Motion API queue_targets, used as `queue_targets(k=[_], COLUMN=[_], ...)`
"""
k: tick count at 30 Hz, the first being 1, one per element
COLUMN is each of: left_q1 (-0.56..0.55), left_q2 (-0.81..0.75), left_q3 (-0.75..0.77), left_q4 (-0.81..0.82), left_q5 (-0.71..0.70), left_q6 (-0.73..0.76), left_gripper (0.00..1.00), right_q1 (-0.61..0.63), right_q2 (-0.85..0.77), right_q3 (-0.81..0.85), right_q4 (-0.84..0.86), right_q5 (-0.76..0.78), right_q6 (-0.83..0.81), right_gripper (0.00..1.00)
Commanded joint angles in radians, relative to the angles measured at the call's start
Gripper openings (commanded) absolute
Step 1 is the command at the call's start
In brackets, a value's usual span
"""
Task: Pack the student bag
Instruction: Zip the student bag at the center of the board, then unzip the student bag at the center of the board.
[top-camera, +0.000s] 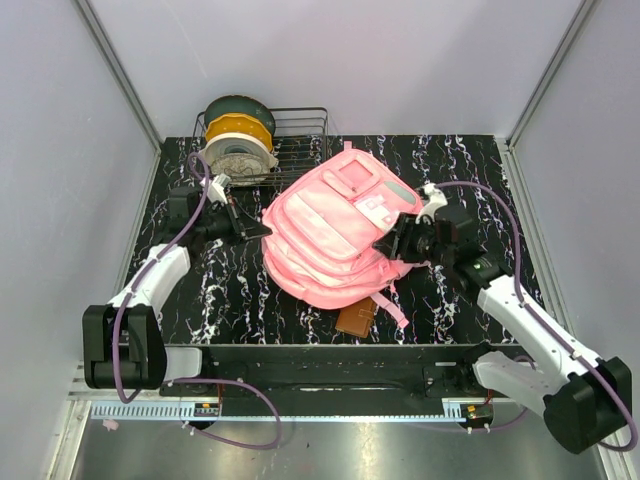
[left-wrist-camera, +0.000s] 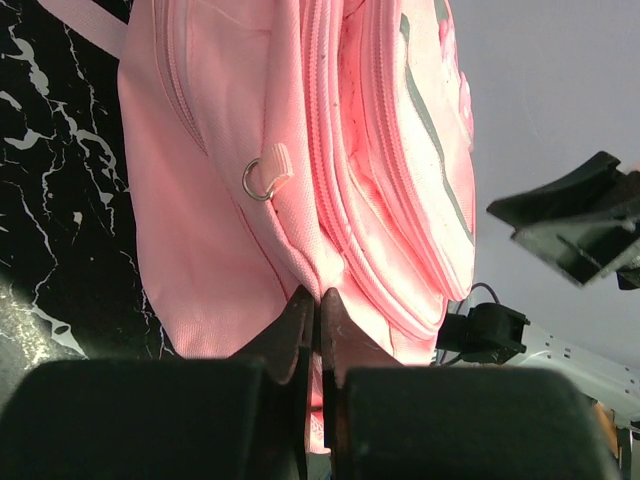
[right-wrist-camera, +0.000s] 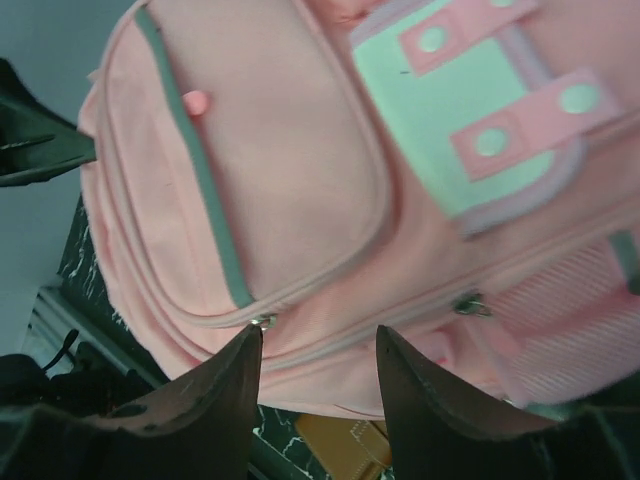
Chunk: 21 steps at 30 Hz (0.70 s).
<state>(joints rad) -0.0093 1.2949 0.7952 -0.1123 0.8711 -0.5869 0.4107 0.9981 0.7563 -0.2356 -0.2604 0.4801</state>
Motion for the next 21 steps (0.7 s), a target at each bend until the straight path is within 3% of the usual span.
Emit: queue_targets(k=[1, 7, 16, 21], left_q1=[-0.044, -0.072, -0.072, -0.072], left_q2=[-0.057, -0.054, -0.055, -0.051], left_q3=[0.029, 0.030, 0.022, 0.032], left_q4=[0.134, 0.149, 0.152, 0.157], left_q5=[-0.021, -0.027, -0.023, -0.018], left_q6=[-0.040, -0.054, -0.057, -0.059], left_gripper=[0.00, 0.00, 0.00, 0.00], right_q1=[0.134, 0.195, 0.201, 0.234], right_q2=[0.039, 0.108, 0.117, 0.135], right_q3=[0.060, 0.028, 0.021, 0.037], right_q4=[0.029, 0.113, 0.042, -0.047], right_q5=[-0.051, -0.017, 0.015, 0.105], right_q6=[0.024, 0.094, 0.037, 0.014], right_gripper=[0.55, 0.50, 0.49, 0.43])
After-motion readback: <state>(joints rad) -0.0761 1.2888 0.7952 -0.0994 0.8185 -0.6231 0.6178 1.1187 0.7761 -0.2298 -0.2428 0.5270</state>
